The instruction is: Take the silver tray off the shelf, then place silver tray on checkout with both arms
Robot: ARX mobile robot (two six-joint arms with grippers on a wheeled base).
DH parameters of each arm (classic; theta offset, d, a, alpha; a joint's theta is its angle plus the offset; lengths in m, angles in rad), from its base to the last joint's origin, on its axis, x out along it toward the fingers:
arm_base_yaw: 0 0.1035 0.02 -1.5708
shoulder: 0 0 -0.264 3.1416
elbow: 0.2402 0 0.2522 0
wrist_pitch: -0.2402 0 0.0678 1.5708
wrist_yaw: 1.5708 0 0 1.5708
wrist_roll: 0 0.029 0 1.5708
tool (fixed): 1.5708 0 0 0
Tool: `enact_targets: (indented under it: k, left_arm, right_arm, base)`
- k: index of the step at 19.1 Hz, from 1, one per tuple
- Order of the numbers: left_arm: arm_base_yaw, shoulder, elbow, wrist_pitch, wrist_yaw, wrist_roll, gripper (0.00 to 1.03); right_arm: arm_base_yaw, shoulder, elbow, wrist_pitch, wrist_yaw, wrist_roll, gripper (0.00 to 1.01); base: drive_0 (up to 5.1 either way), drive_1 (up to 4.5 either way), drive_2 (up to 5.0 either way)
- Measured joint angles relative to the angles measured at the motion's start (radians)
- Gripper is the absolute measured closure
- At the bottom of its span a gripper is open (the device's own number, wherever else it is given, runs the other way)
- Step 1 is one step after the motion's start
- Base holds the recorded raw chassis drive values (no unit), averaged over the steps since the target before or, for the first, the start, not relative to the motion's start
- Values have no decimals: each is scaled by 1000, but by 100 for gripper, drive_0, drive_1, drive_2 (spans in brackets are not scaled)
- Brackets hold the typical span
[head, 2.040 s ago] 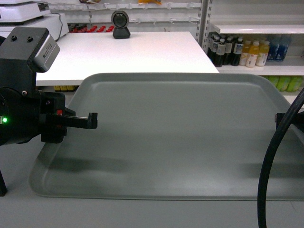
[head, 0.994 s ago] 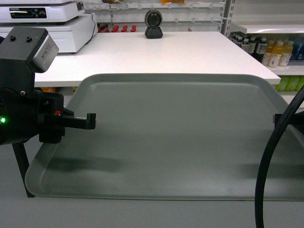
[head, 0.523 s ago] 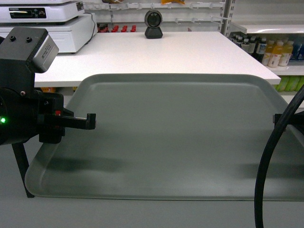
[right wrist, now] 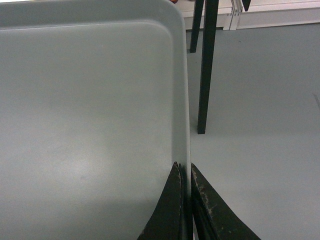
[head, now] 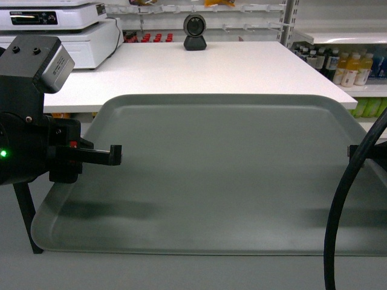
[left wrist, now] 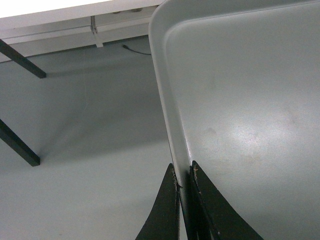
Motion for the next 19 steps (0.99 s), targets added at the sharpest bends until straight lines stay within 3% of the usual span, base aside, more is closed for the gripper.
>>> enact_targets:
  k: [19]
  left_arm:
    - [0, 1, 0, 9, 2, 0, 100]
  right_arm:
    - [0, 0, 0, 6, 1, 0, 98]
  base:
    - [11, 444, -422]
